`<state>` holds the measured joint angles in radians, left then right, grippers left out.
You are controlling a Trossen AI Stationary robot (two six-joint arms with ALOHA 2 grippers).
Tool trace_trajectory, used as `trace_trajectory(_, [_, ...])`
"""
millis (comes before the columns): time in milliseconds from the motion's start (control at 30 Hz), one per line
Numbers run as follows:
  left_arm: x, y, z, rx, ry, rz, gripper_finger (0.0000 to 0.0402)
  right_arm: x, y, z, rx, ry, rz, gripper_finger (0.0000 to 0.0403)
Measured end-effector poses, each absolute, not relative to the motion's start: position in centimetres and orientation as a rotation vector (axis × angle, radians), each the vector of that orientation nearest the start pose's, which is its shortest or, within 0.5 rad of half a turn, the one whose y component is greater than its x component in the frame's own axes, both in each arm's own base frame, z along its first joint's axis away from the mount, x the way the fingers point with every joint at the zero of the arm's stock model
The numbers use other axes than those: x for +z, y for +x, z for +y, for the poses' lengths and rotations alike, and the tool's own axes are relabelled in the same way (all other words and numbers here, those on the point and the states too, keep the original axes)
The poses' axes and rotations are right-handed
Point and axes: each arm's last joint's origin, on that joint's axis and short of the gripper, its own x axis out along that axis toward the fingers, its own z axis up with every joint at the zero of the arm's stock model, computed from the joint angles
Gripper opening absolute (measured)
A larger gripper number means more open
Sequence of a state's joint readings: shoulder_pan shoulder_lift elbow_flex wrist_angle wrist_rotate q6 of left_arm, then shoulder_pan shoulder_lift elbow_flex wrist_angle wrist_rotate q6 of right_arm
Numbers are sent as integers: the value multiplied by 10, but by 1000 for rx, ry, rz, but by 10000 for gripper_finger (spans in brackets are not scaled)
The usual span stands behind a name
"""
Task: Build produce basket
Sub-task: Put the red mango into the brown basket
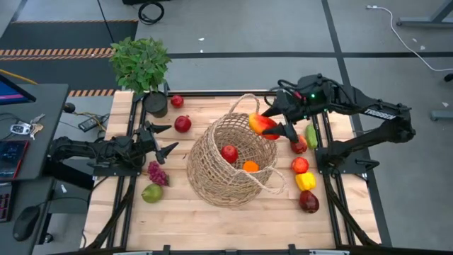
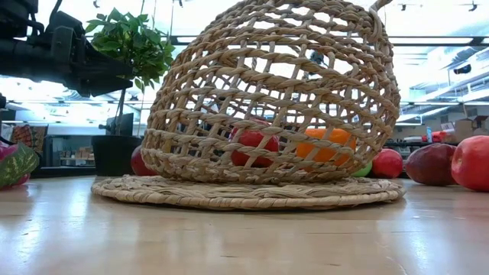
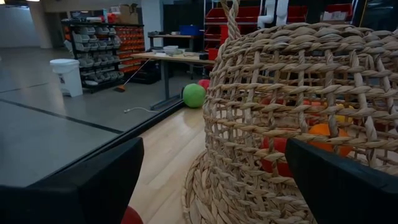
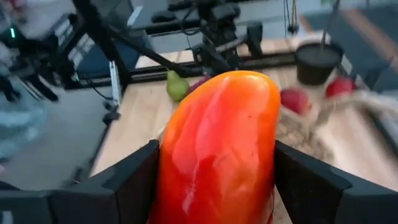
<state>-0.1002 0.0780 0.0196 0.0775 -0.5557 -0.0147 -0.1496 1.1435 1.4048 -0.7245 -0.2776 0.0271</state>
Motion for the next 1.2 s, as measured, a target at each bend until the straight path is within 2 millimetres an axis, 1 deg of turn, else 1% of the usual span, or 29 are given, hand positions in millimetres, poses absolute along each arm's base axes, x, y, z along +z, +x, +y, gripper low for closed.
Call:
trace_trajectory(100, [171, 98, 5, 455, -21, -21, 398, 423, 219, -19, 153, -82, 435, 291])
trace_trajectory(233, [171, 98, 5, 456, -21, -22, 398, 418, 225, -18, 202, -377, 436, 291])
trace_trajectory(467, [171, 98, 5, 455, -21, -22, 398, 404, 246, -18, 289, -652, 471, 296])
trace_trajectory(600, [171, 98, 5, 455, -21, -21, 398, 393, 260, -18, 276, -798, 527, 297])
trace_trajectory(767, [171, 98, 5, 455, -21, -22, 398, 382, 281, -17, 254, -822, 550, 297])
trace_trajectory(900, [171, 98, 5, 455, -21, -22, 398, 371, 295, -4, 283, -843, 564, 297])
trace_trajectory(1000, [171, 98, 5, 455, -21, -21, 398, 365, 302, 9, 261, -897, 600, 298])
trace_trajectory(1133, [171, 98, 5, 456, -21, -22, 398, 360, 304, 25, 169, -980, 667, 298])
trace_trajectory(1200, [171, 98, 5, 455, -21, -22, 398, 361, 305, 32, 120, -1012, 675, 298])
